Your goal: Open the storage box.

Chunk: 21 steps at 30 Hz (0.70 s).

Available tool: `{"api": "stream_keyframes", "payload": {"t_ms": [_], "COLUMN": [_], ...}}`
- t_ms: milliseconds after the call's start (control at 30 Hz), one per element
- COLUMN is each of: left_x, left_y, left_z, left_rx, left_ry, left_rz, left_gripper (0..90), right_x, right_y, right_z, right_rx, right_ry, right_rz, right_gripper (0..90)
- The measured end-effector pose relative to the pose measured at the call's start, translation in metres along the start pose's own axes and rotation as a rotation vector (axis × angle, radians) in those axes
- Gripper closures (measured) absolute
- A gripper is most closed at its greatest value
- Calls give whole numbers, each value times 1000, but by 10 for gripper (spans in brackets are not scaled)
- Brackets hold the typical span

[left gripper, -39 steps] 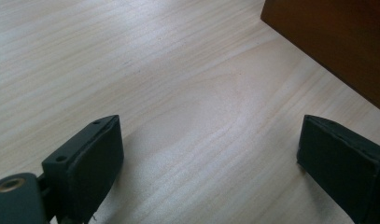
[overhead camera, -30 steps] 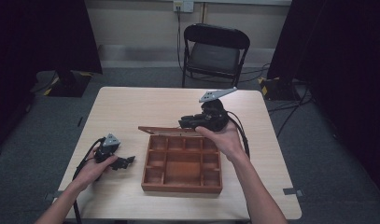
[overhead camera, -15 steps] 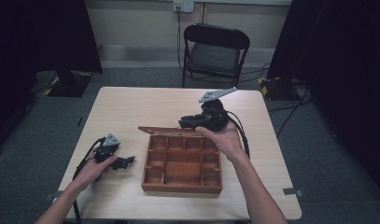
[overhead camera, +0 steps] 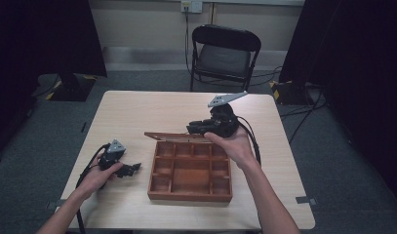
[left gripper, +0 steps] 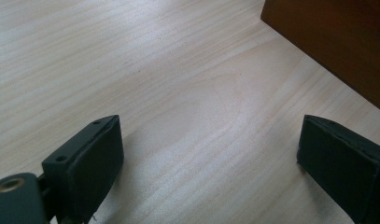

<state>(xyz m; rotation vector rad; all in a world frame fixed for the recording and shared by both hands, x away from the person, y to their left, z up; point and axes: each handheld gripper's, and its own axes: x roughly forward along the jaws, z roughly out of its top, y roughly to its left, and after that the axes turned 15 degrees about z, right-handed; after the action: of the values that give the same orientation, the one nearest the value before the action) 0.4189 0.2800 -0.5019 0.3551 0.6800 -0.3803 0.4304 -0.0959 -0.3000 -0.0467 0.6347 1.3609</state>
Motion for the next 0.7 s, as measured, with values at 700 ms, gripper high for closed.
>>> {"api": "stream_keyframes", "payload": {"t_ms": [700], "left_x": [0], "left_y": [0], "left_z": [0], "left_rx": [-2], "left_ry": [-1], "left_rz": [0], "left_gripper": [66], "right_x": [0], "right_y": [0], "right_z": [0], "right_rx": [0], "right_ry": [3], "right_rz": [7], "right_gripper": [777]}}
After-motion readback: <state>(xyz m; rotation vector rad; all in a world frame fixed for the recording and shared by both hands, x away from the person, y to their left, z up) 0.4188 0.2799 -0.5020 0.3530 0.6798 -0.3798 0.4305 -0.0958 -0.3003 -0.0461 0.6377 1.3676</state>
